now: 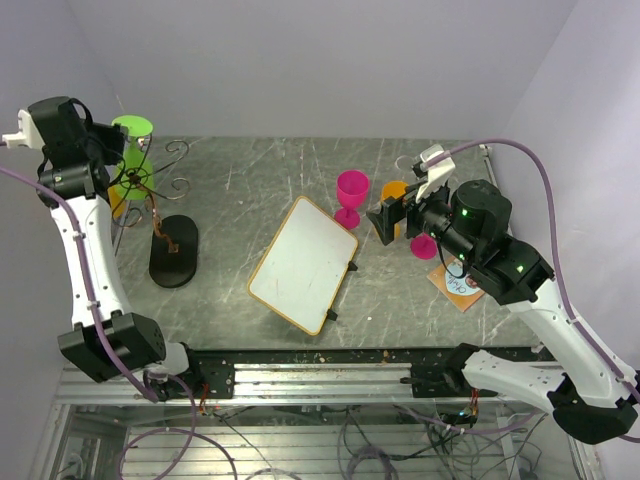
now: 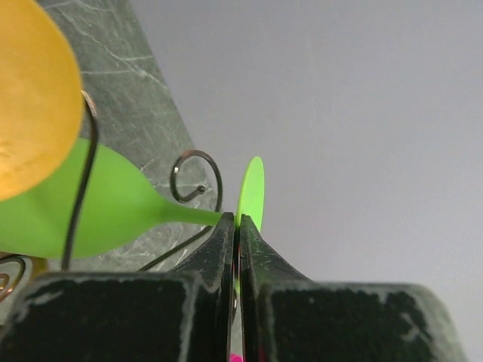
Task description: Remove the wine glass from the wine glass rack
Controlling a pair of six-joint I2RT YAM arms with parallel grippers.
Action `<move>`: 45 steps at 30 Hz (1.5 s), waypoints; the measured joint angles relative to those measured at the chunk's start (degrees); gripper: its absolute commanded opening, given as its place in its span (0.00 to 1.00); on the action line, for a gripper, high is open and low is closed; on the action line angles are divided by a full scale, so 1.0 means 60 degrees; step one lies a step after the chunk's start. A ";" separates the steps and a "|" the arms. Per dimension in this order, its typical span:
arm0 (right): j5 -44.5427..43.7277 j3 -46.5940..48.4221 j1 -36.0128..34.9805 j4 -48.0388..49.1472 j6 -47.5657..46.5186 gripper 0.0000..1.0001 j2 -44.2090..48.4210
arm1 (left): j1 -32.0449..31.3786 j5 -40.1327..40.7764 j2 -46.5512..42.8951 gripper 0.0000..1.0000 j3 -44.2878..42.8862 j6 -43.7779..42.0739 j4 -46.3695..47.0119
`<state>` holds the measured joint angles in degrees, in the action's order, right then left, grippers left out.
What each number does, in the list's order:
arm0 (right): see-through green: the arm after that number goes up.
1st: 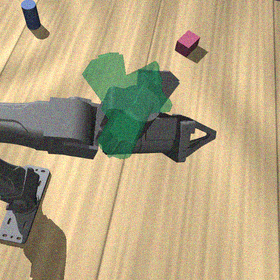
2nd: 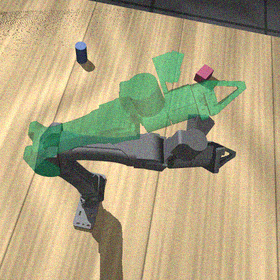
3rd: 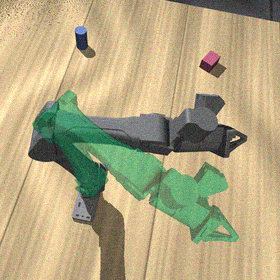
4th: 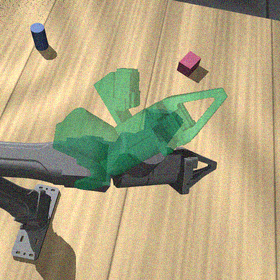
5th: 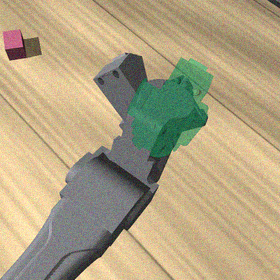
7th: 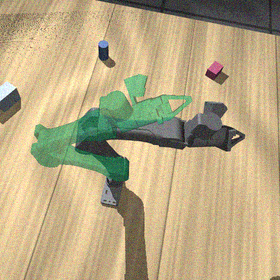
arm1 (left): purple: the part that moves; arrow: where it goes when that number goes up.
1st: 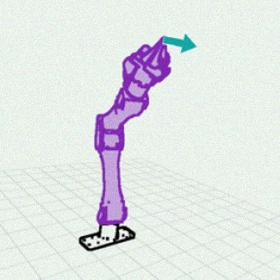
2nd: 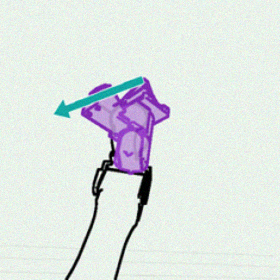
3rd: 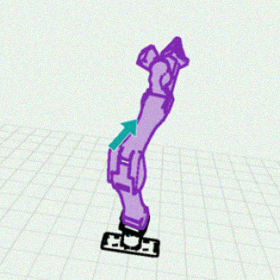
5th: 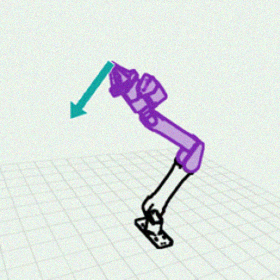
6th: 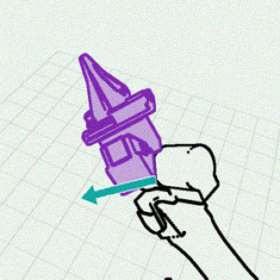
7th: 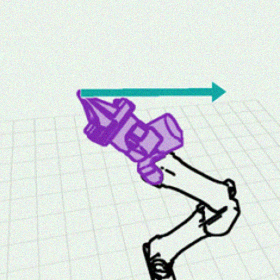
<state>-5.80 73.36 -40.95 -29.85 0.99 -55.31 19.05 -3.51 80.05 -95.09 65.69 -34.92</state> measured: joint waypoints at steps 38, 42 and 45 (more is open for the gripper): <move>-0.0331 -0.0273 0.0000 0.0076 -0.0004 1.00 -0.0058 | 0.0474 -0.0514 0.1093 0.07 0.0160 0.1891 0.2371; -0.0331 -0.0273 0.0000 0.0076 0.0000 1.00 -0.0208 | 0.0474 -0.1177 0.1180 0.07 0.0160 0.1993 0.2849; -0.0324 -0.0273 0.0000 0.0076 0.0000 1.00 -0.0382 | 0.0474 -0.2022 0.1177 0.07 0.0233 0.1982 0.3694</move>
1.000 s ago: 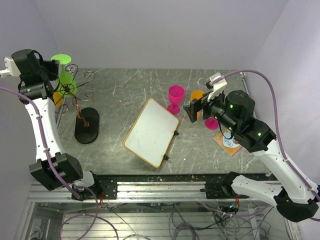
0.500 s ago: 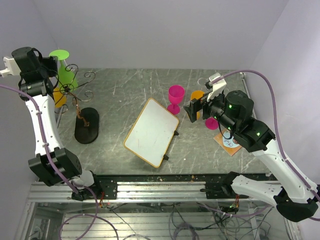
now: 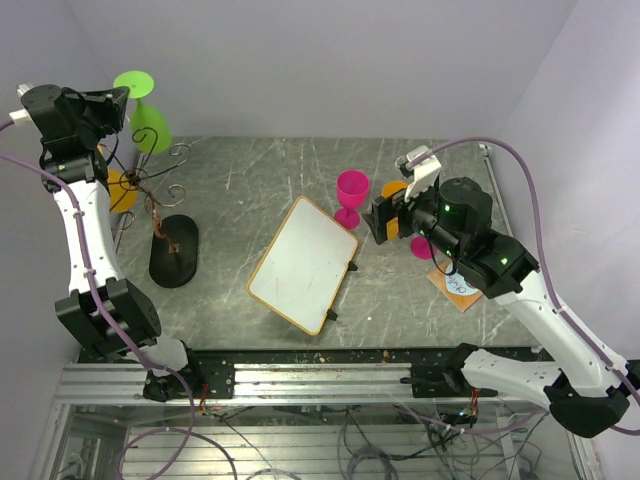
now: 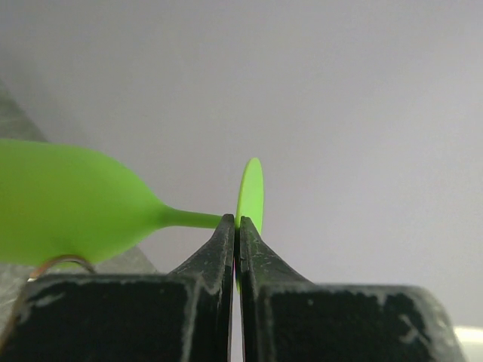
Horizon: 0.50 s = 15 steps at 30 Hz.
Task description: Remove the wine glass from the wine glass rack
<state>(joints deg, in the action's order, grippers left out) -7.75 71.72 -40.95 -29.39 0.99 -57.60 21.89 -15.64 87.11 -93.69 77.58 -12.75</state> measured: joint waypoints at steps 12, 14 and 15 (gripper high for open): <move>0.0535 0.0430 0.0000 -0.0036 0.0586 0.99 -0.1013 | -0.1351 -0.2954 -0.0947 0.07 0.1151 0.0393 0.4728; 0.0739 0.0663 0.0000 -0.0047 0.0860 0.99 -0.1322 | -0.1861 -0.3340 -0.0991 0.07 0.1162 0.0652 0.5599; 0.0860 0.0765 0.0000 -0.0036 0.1031 0.99 -0.1486 | -0.2208 -0.3515 -0.1016 0.07 0.1220 0.0783 0.6120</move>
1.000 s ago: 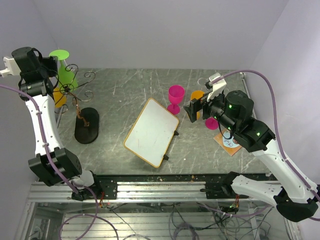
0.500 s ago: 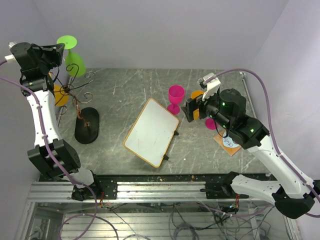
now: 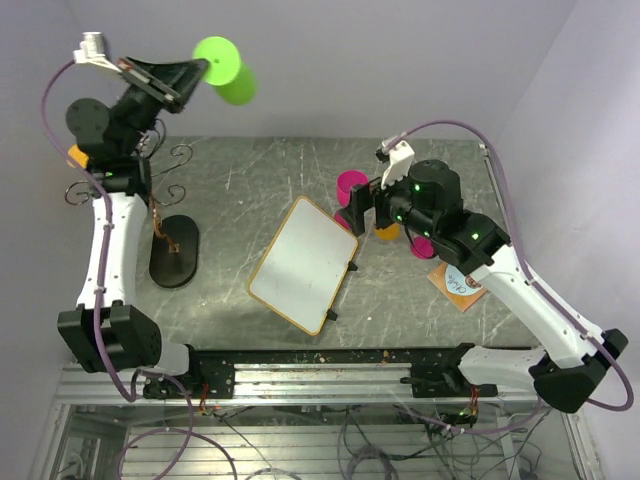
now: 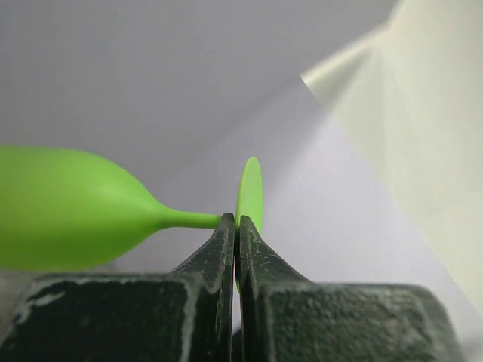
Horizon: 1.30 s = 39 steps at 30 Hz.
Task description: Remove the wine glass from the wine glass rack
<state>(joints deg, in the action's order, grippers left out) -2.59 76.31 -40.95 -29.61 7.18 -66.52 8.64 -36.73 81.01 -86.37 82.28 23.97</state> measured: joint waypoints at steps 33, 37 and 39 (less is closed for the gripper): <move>0.8393 -0.1661 0.1188 1.2619 0.8980 0.99 -0.2204 | -0.2415 -0.0739 -0.5767 0.07 0.5584 0.2954 0.3687; 0.8400 -0.1552 0.0605 1.3351 0.9176 0.85 -0.2197 | -0.2415 -0.0739 -0.5475 0.07 0.5832 0.4193 0.5198; 0.8404 -0.1541 0.0404 1.3934 0.9504 0.79 -0.2193 | -0.2415 -0.0739 -0.5479 0.07 0.5880 0.4557 0.5694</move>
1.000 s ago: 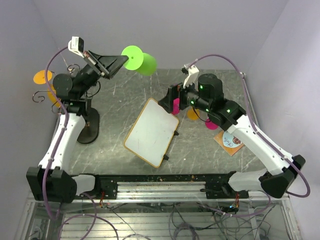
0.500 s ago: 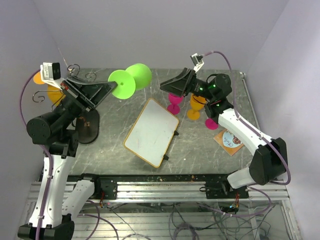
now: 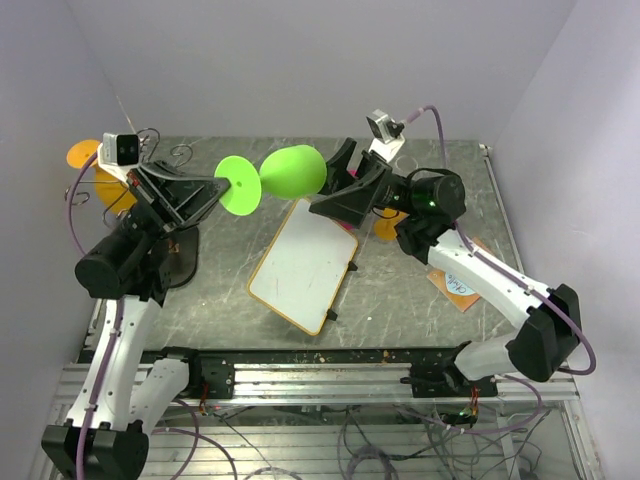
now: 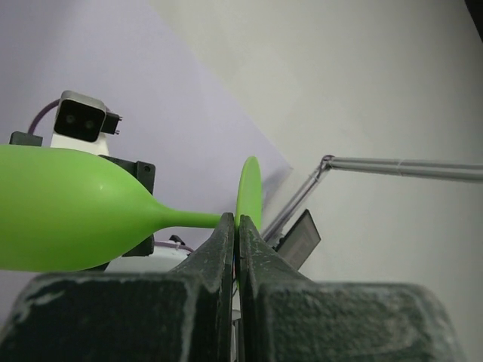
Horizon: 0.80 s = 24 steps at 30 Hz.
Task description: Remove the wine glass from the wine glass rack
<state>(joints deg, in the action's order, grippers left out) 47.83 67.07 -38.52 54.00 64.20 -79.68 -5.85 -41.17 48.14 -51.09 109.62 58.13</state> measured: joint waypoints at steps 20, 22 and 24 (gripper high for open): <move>-0.0368 -0.0535 -0.1362 0.3322 0.0273 0.27 0.1096 | -0.0062 0.0517 0.0390 0.07 0.0171 0.2018 0.4160; -0.0350 -0.0401 -0.1479 0.3391 0.0251 0.21 0.1009 | -0.0062 0.0514 0.0244 0.07 0.0171 0.2018 0.4138; -0.0342 -0.0270 -0.1563 0.3504 0.0237 0.10 0.0933 | -0.0062 0.0492 0.0044 0.07 0.0168 0.2018 0.4102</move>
<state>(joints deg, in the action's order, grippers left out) 45.78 65.45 -47.90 75.02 65.63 -74.08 -6.22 -38.22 48.40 -50.09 121.73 82.74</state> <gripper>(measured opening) 0.228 0.081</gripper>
